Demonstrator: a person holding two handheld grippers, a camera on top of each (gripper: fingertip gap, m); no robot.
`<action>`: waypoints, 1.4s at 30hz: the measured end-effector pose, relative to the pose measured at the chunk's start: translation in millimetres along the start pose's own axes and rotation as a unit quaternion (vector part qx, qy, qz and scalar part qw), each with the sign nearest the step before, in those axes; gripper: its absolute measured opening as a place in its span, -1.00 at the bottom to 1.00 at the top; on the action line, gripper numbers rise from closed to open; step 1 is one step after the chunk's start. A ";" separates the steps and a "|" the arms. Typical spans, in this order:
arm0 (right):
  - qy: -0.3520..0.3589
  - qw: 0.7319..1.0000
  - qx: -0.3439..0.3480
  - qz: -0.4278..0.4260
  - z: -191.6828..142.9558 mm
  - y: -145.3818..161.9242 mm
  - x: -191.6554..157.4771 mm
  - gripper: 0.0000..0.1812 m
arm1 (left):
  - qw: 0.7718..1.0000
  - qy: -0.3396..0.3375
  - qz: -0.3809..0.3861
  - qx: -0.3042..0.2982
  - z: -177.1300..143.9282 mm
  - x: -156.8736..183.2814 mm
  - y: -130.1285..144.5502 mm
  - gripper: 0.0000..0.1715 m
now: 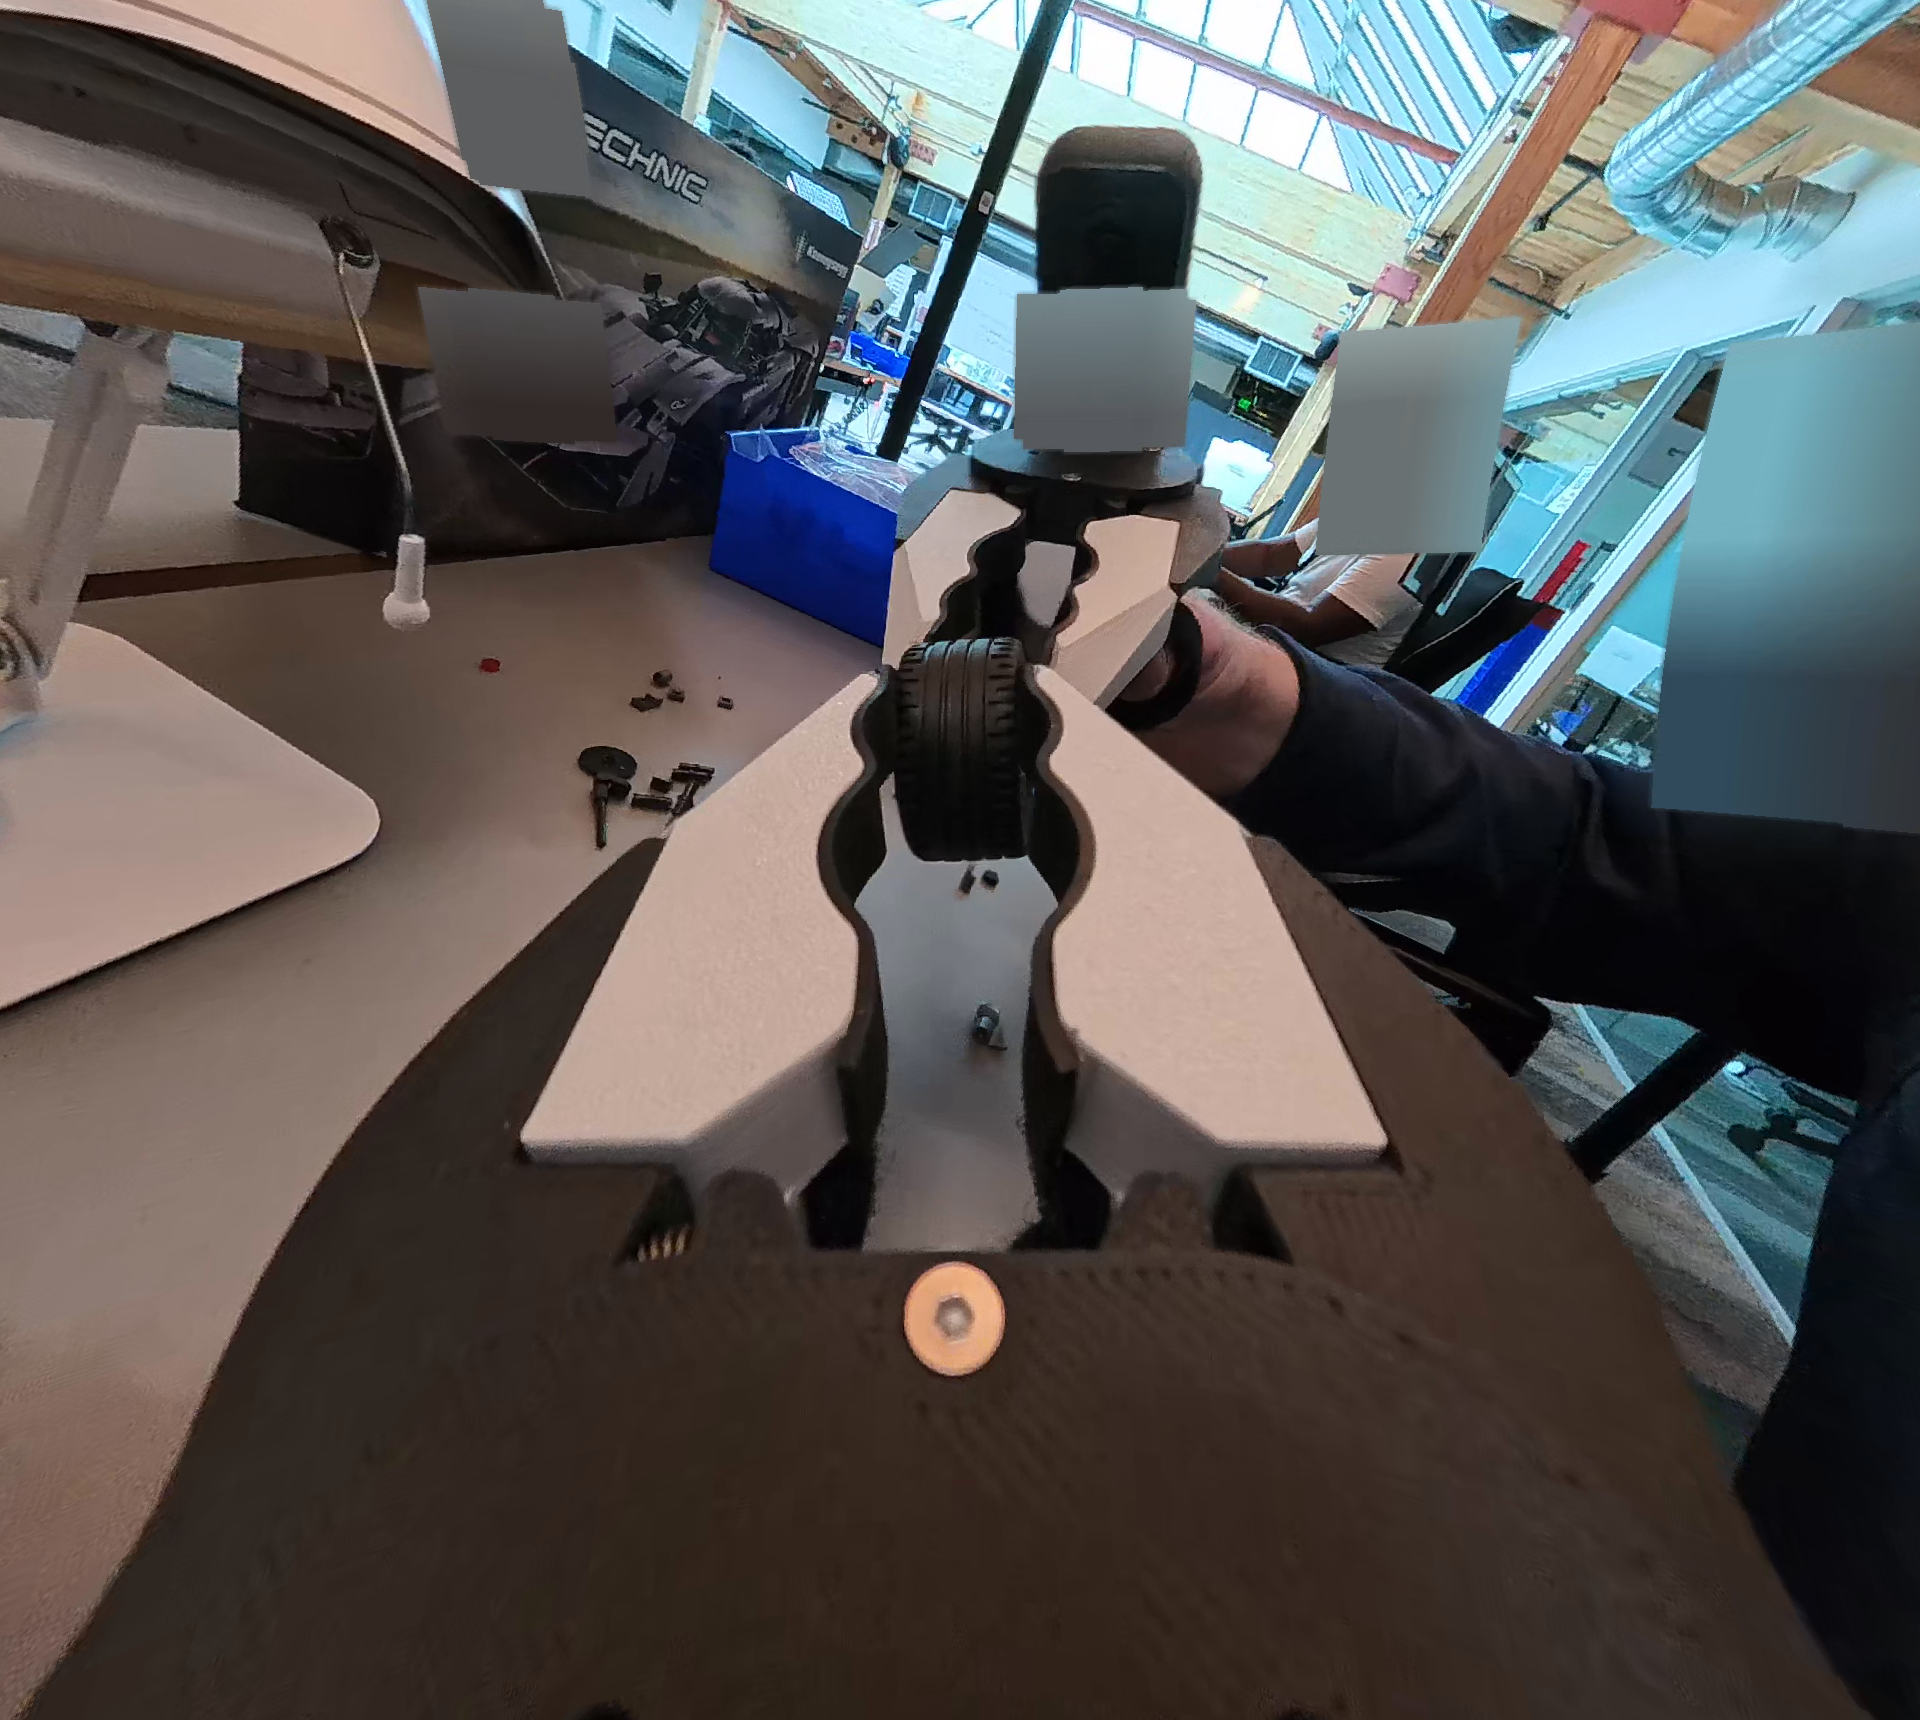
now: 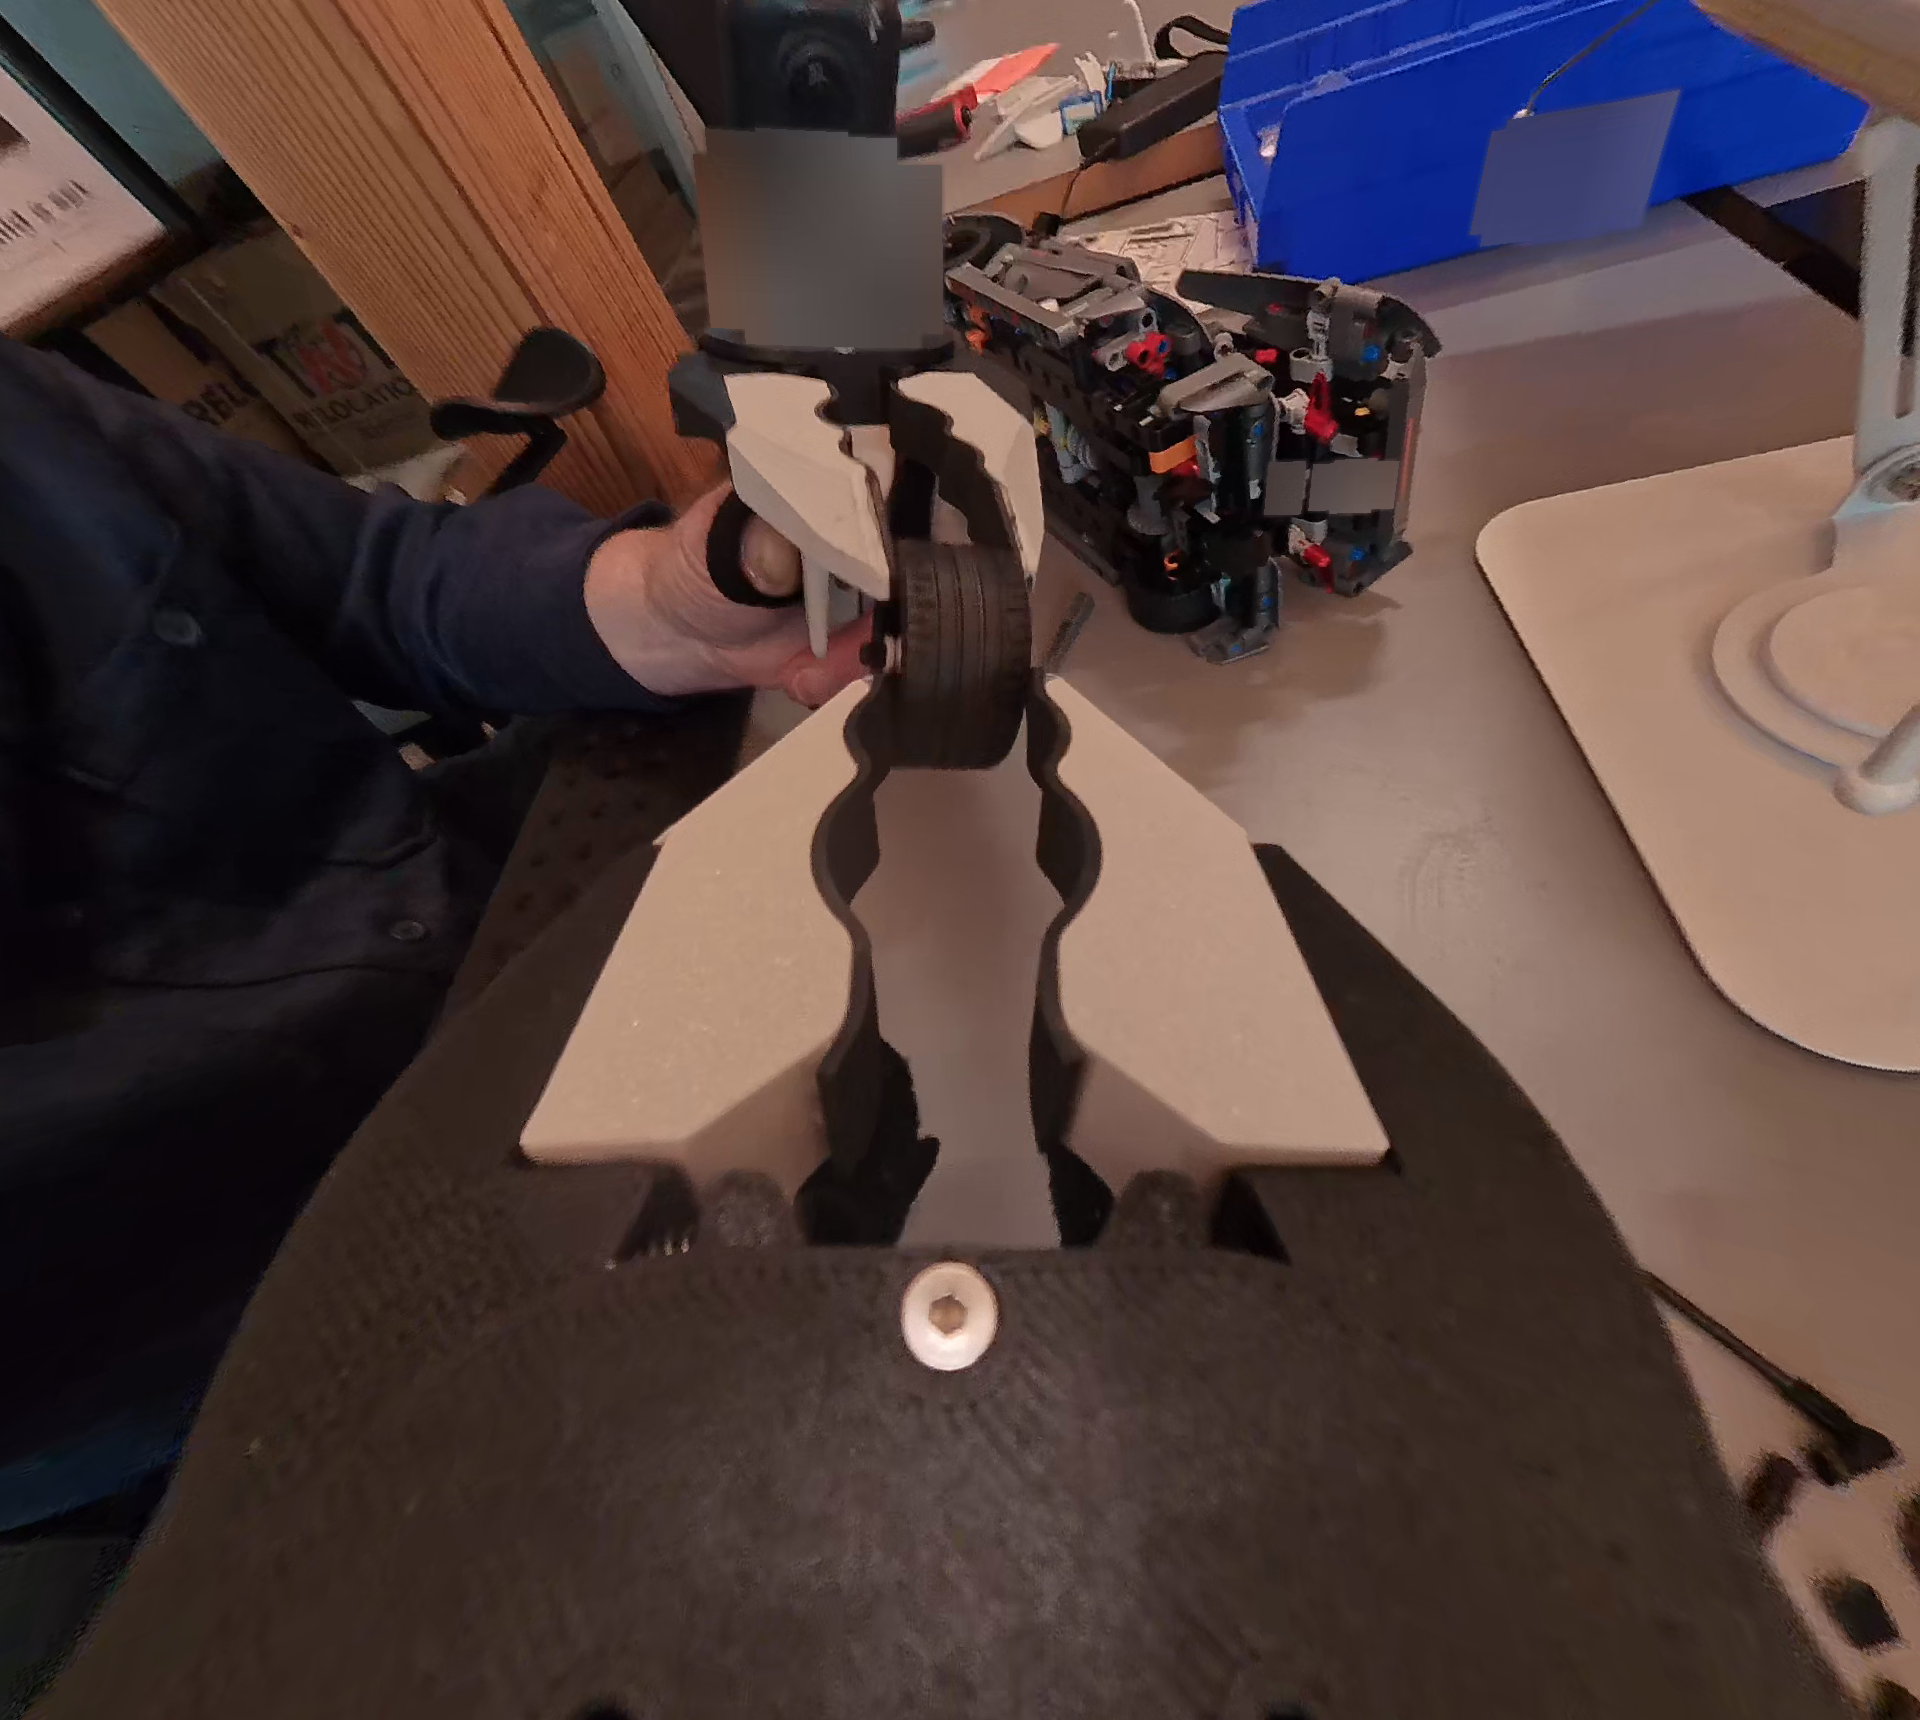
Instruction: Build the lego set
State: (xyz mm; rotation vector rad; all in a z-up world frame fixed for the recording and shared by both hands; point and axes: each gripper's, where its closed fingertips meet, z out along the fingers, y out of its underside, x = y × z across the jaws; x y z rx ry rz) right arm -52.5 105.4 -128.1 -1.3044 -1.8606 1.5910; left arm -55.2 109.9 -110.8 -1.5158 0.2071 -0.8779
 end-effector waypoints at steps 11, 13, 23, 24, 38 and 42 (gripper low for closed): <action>0.015 0.997 -0.006 -0.074 2.3 -5.2 -10.5 -0.72 | 0.998 0.024 0.059 0.016 0.3 12.6 -5.1 -0.77; 0.019 0.997 -0.010 -0.077 2.2 -4.9 -10.4 -0.72 | 0.997 0.026 0.070 0.019 0.2 14.4 -5.9 -0.77; 0.012 0.997 0.004 -0.071 1.7 -10.9 -15.9 -0.67 | 0.992 0.009 0.126 0.024 -0.2 18.6 -8.7 -0.77; 0.013 0.998 0.005 -0.069 1.8 -11.1 -15.8 -0.67 | 0.992 0.008 0.126 0.024 -0.2 18.5 -8.8 -0.77; 0.021 0.998 -0.013 -0.063 1.9 -6.6 -13.1 -0.70 | 0.990 -0.015 0.138 0.014 0.7 16.2 -5.9 -0.77; 0.025 0.997 -0.016 -0.066 2.7 -5.5 -12.7 -0.73 | 0.990 -0.018 0.138 0.012 0.2 15.4 -5.5 -0.77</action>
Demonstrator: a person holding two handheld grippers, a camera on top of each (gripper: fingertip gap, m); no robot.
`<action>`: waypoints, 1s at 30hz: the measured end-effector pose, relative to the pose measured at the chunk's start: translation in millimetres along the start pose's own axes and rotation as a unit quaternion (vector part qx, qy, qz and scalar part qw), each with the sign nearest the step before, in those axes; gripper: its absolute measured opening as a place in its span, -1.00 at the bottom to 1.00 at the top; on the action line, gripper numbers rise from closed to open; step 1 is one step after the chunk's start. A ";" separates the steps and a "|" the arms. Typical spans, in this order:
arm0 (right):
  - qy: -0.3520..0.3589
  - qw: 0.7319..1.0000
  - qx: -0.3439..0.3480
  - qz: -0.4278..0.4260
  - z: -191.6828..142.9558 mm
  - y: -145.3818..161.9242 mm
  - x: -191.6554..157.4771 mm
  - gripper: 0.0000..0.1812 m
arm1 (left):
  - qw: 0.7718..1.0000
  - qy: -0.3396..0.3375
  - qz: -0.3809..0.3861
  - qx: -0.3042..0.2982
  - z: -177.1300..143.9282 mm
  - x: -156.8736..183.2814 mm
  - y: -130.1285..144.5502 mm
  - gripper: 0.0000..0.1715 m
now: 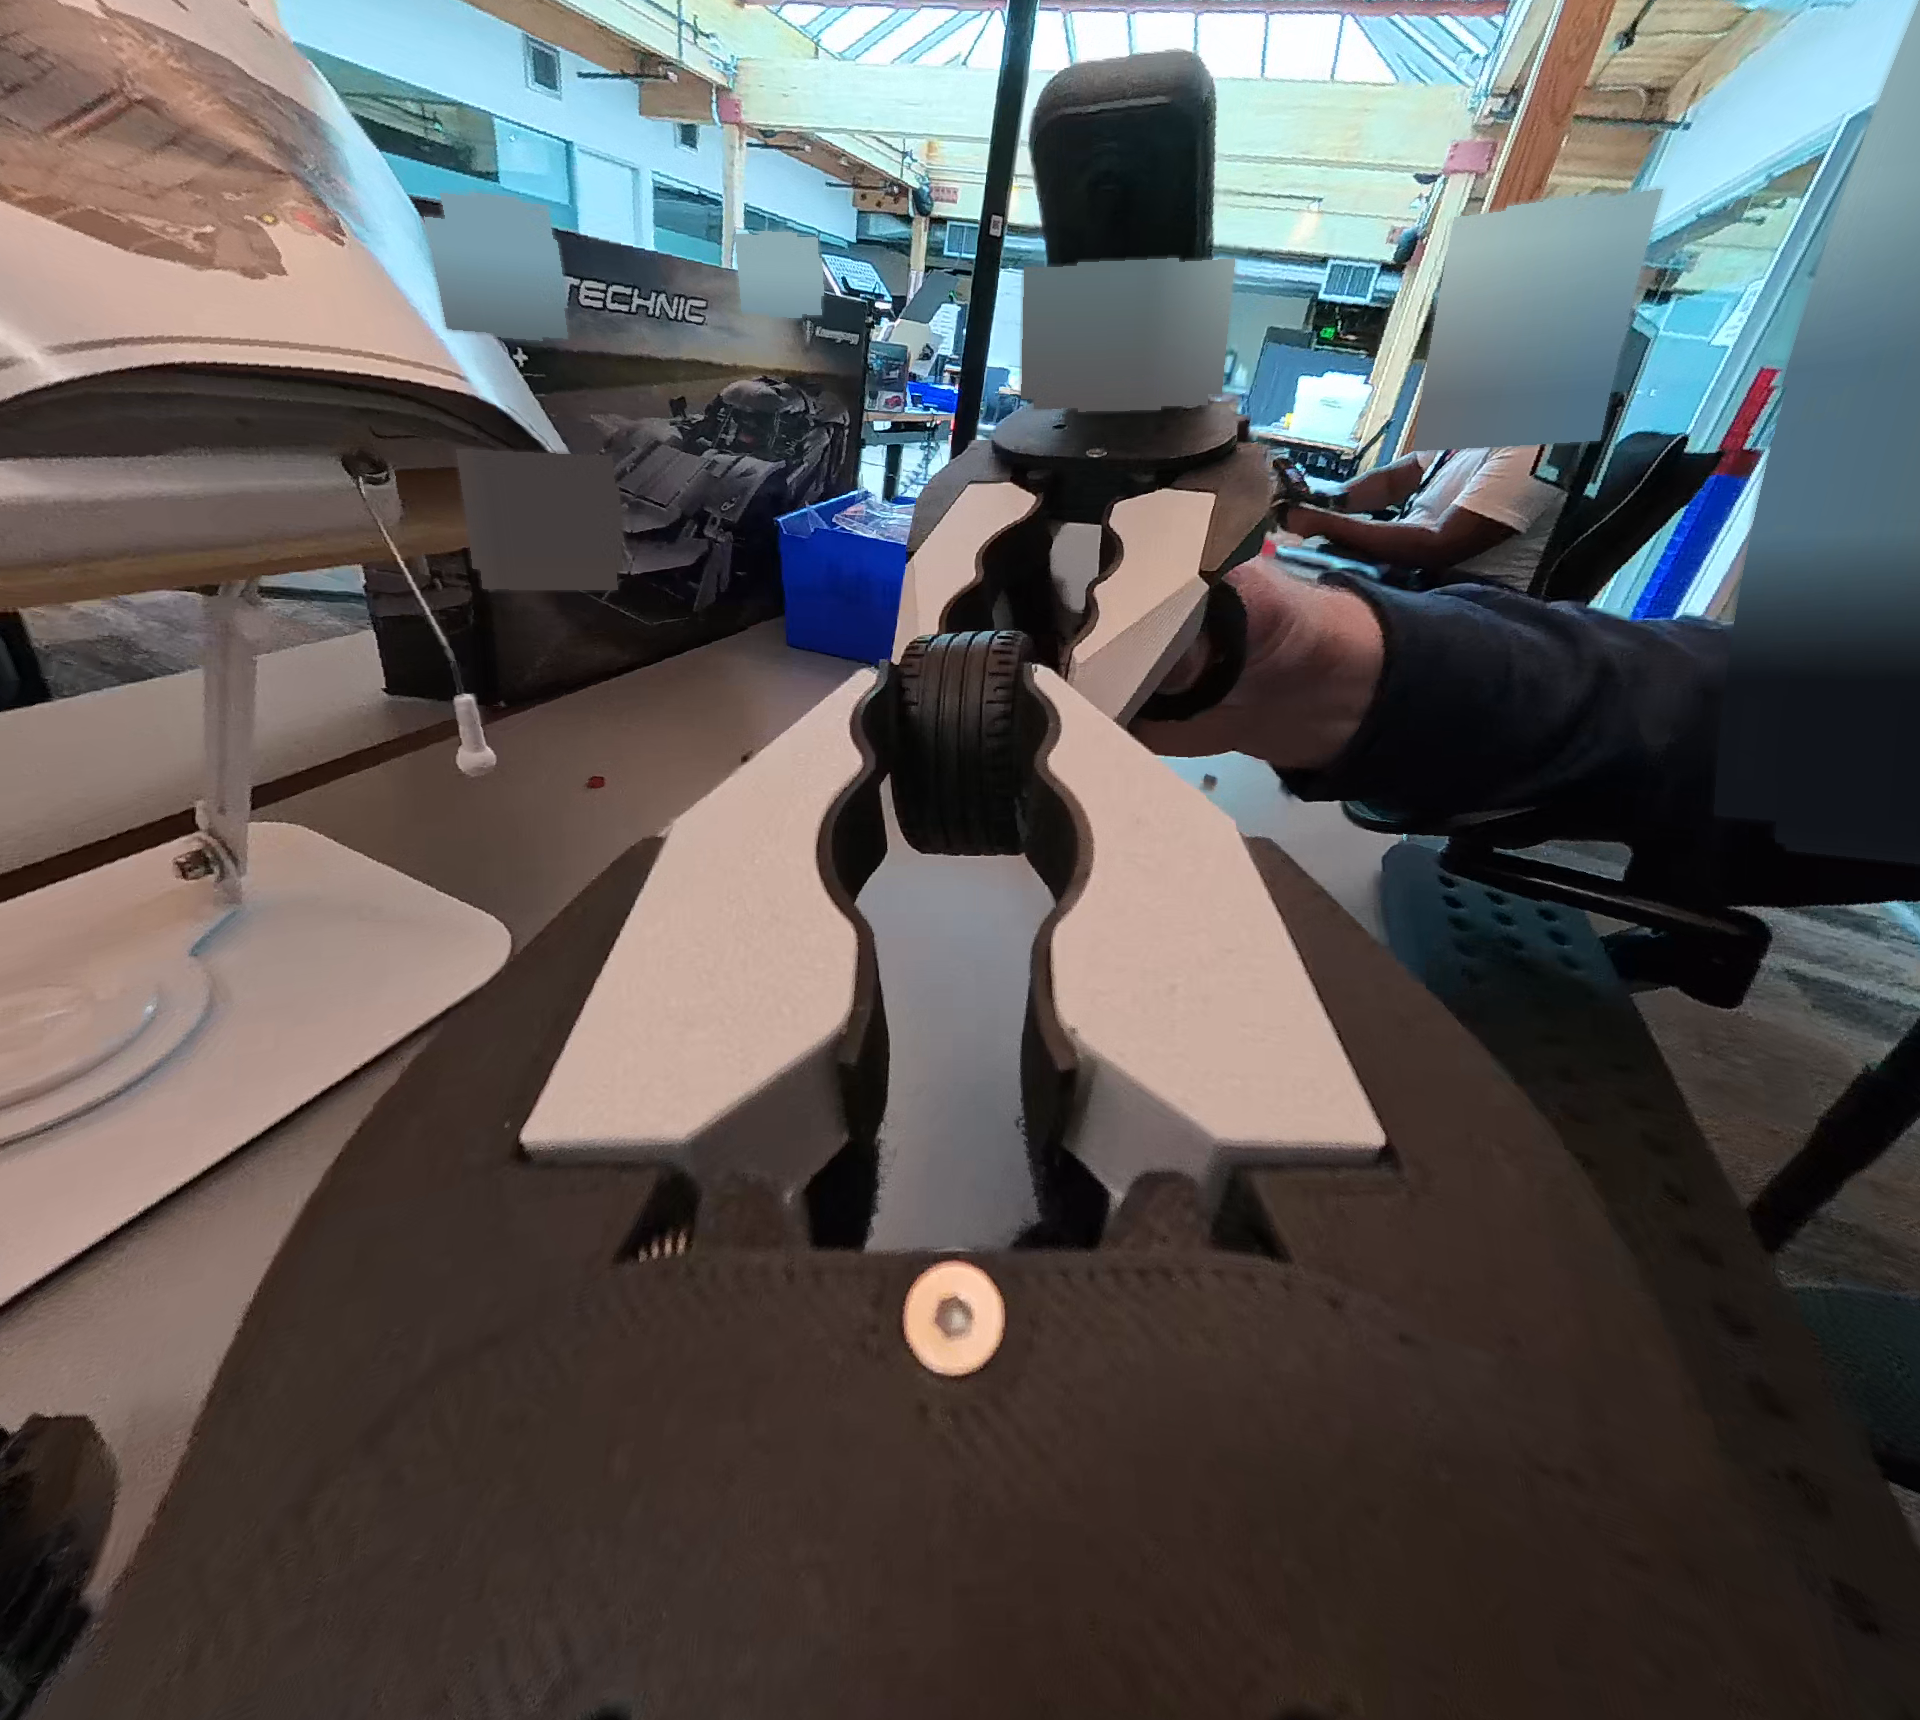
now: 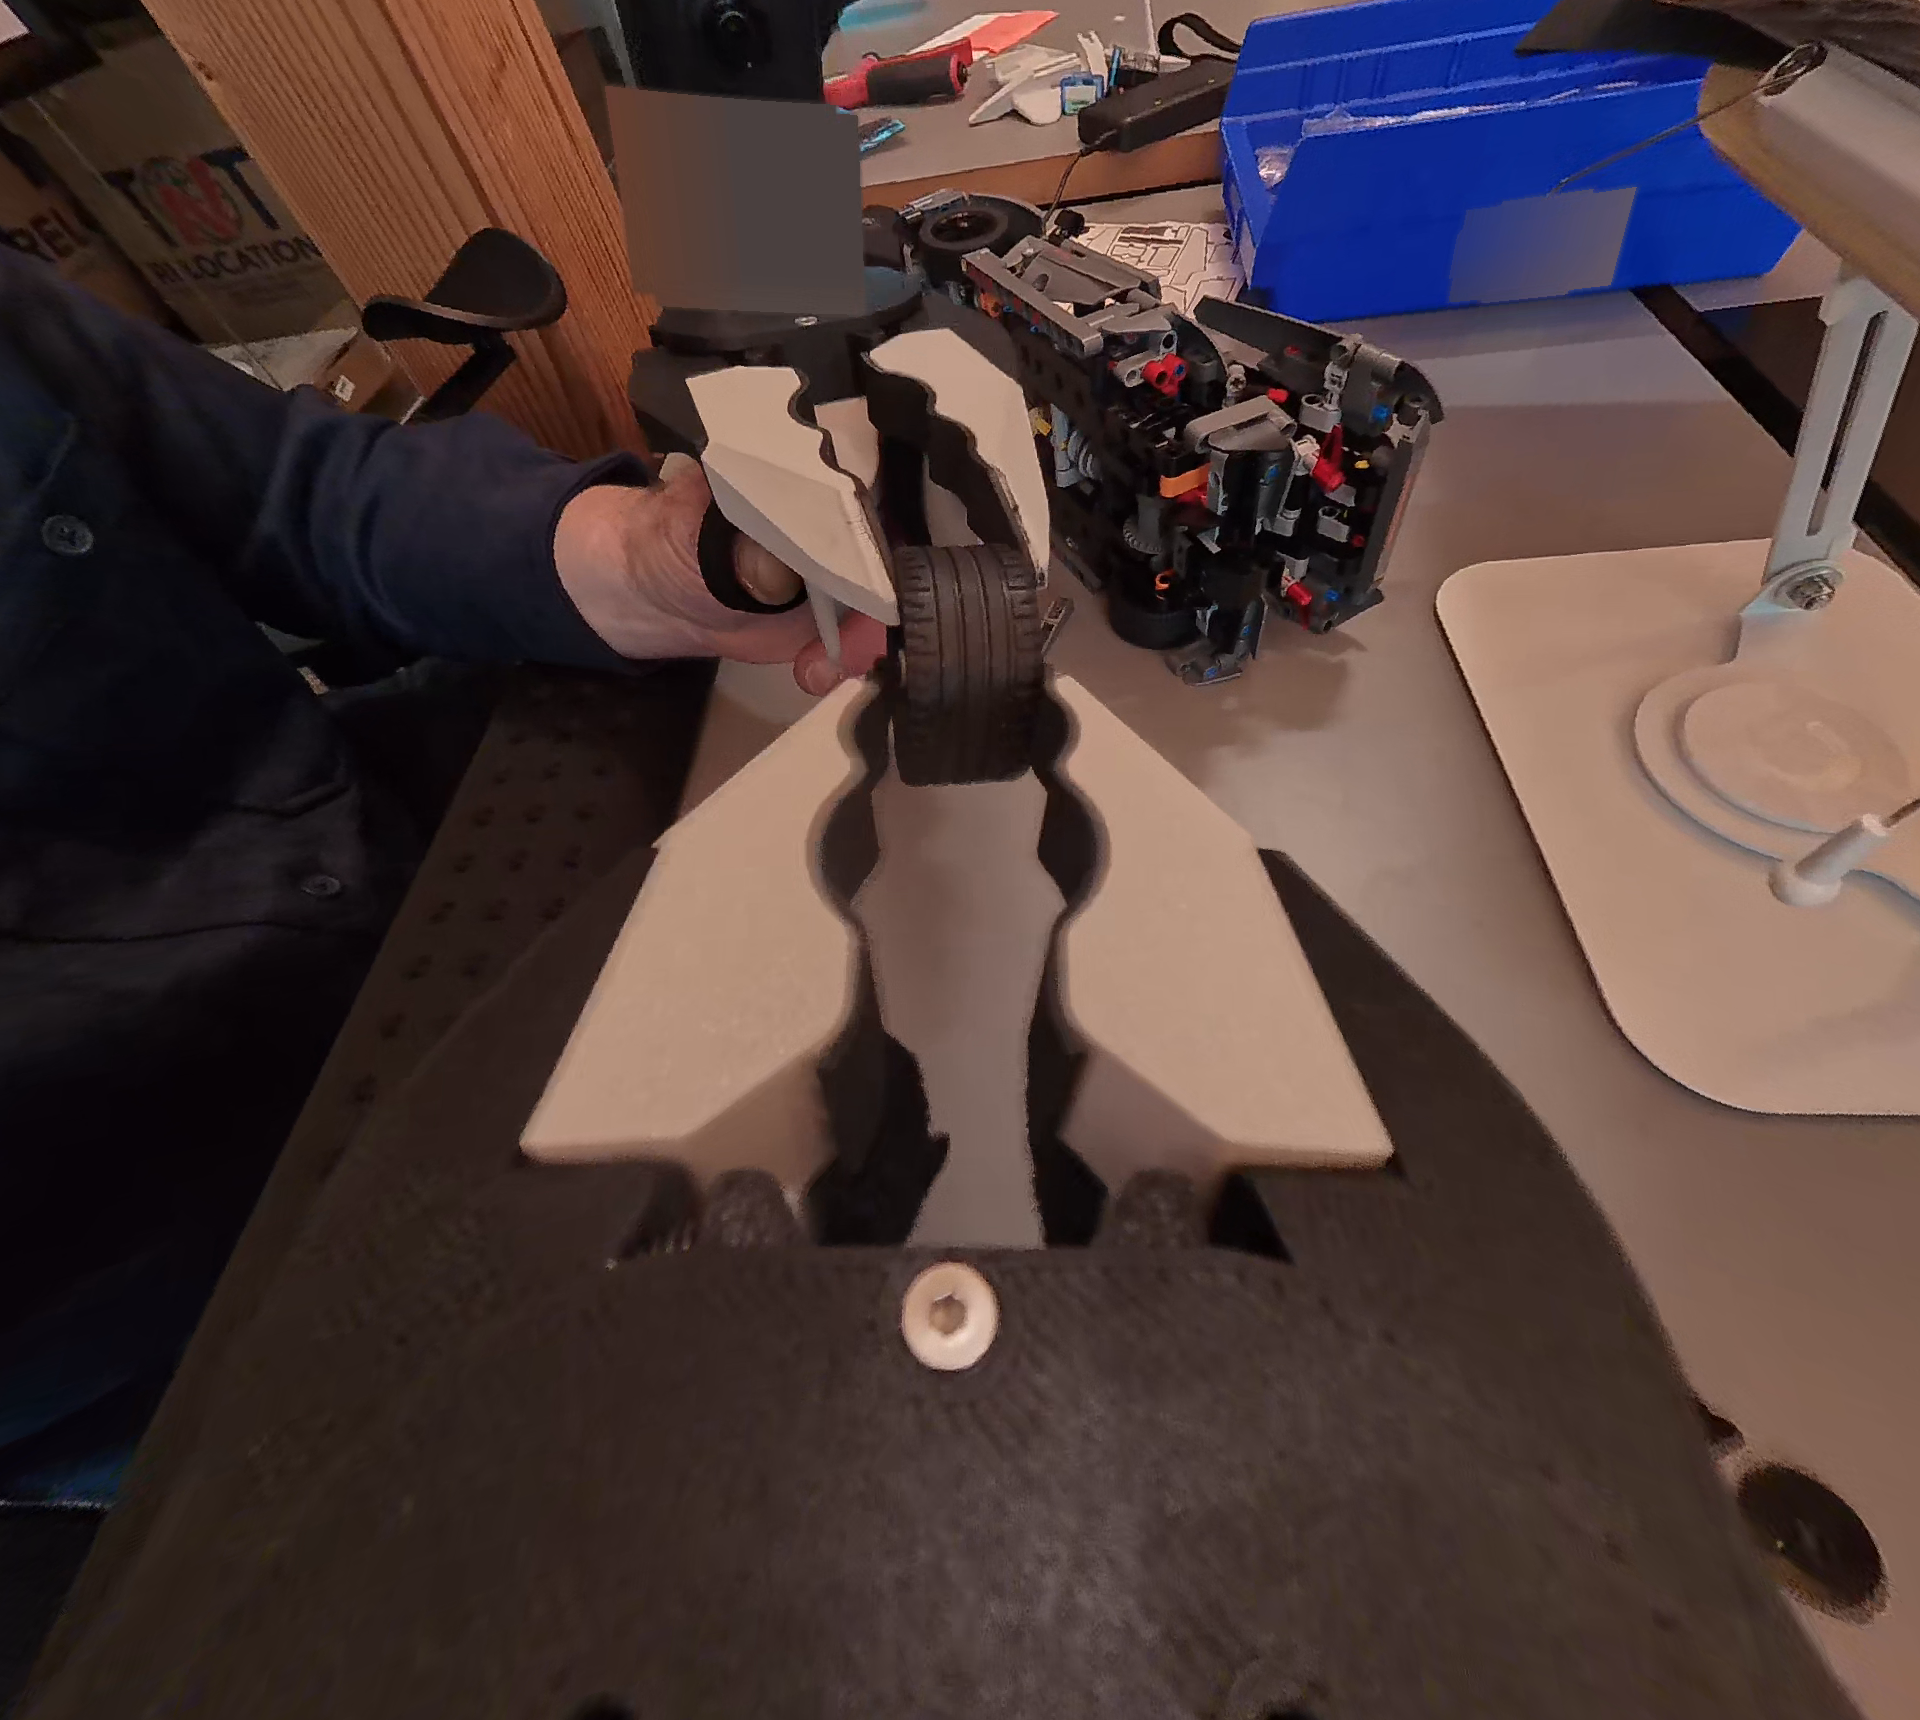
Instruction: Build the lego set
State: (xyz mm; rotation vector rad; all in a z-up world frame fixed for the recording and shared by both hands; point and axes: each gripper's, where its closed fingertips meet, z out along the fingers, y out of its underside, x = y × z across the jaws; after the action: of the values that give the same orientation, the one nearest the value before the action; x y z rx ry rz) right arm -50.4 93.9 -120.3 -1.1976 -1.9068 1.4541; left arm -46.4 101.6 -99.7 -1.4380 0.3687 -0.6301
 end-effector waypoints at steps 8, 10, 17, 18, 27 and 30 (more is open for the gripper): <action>0.002 1.000 0.017 -0.022 0.9 -6.7 -2.4 -0.73 | 1.000 0.001 0.023 0.007 -3.0 2.1 -8.0 -0.77; -0.008 1.000 0.020 -0.021 -0.1 -8.6 -5.3 -0.58 | 1.000 -0.001 0.022 0.014 -3.5 1.2 -9.6 -0.77; -0.011 0.999 0.029 -0.004 -0.4 -9.6 -4.8 -0.68 | 1.000 -0.001 0.026 0.005 0.6 4.2 -4.5 -0.77; -0.010 0.999 0.031 -0.006 -0.7 -10.8 -5.3 -0.68 | 1.000 0.000 0.024 0.004 0.7 3.8 -3.9 -0.77; -0.009 1.000 0.025 0.001 -0.3 -8.8 -4.6 -0.69 | 1.000 -0.004 0.018 0.004 0.6 3.6 -3.4 -0.77; -0.003 1.000 0.022 -0.004 -0.2 -8.5 -3.9 -0.69 | 1.000 -0.006 0.014 0.004 0.7 3.2 -3.0 -0.77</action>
State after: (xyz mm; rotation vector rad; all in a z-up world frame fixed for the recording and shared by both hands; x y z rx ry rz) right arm -51.3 90.2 -111.7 -1.1654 -1.8706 1.4888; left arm -44.0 100.2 -96.2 -1.4249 0.3767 -0.5997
